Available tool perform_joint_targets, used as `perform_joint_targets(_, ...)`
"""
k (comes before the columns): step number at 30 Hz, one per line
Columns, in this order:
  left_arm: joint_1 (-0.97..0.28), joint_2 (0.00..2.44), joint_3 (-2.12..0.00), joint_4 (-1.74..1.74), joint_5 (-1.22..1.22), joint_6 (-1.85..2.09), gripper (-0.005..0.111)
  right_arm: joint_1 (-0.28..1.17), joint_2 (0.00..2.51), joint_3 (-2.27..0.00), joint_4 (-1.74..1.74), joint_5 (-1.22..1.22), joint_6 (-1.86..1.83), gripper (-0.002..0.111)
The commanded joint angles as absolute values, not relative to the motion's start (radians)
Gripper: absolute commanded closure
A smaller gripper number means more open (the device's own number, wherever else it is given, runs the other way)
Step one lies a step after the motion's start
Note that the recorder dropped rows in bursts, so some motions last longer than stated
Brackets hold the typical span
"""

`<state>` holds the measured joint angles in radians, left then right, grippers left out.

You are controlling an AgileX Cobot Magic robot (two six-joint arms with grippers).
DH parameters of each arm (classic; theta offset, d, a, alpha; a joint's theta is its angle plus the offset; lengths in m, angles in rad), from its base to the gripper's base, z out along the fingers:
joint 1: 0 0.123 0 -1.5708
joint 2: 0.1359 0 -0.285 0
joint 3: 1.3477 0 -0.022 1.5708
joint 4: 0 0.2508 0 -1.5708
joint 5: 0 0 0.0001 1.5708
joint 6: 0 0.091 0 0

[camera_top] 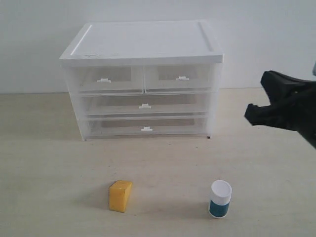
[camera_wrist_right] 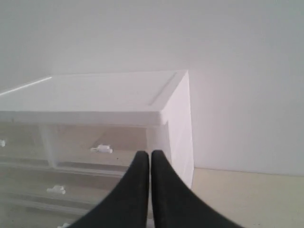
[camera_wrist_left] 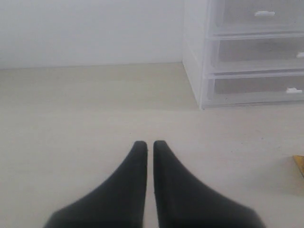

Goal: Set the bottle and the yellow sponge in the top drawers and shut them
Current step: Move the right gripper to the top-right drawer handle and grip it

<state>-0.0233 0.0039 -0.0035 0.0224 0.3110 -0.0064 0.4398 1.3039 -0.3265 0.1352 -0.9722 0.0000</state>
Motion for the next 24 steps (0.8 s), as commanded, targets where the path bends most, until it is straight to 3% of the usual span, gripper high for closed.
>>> perform_joint_targets(1, -0.021, 0.000, 0.000, 0.018, 0.308, 0.000, 0.103, 0.596, 1.445, -0.333, 0.376, -1.170, -0.115, 0.108)
perform_joint_targets(6, -0.021, 0.000, 0.000, 0.018, 0.308, 0.000, 0.103, 0.785, 1.637, -0.412, 0.528, -1.221, -0.148, 0.108)
perform_joint_targets(14, -0.021, 0.000, 0.000, 0.018, 0.308, 0.000, 0.103, 0.813, 1.780, -0.603, 0.537, -1.221, -0.098, 0.108)
perform_joint_targets(16, -0.021, 0.000, 0.000, 0.018, 0.308, 0.000, 0.103, 0.813, 1.804, -0.634, 0.529, -1.221, -0.137, 0.100)
perform_joint_targets(18, -0.021, 0.000, 0.000, 0.018, 0.308, 0.000, 0.103, 0.813, 1.831, -0.662, 0.543, -1.221, -0.171, 0.081)
perform_joint_targets(19, -0.021, 0.000, 0.000, 0.018, 0.308, 0.000, 0.103, 0.811, 1.855, -0.683, 0.562, -1.221, -0.167, 0.066)
perform_joint_targets(22, -0.021, 0.000, 0.000, 0.018, 0.308, 0.000, 0.103, 0.811, 1.898, -0.719, 0.588, -1.221, -0.183, 0.049)
perform_joint_targets(24, -0.021, 0.000, 0.000, 0.018, 0.308, 0.000, 0.103, 0.811, 1.923, -0.742, 0.596, -1.221, -0.189, 0.045)
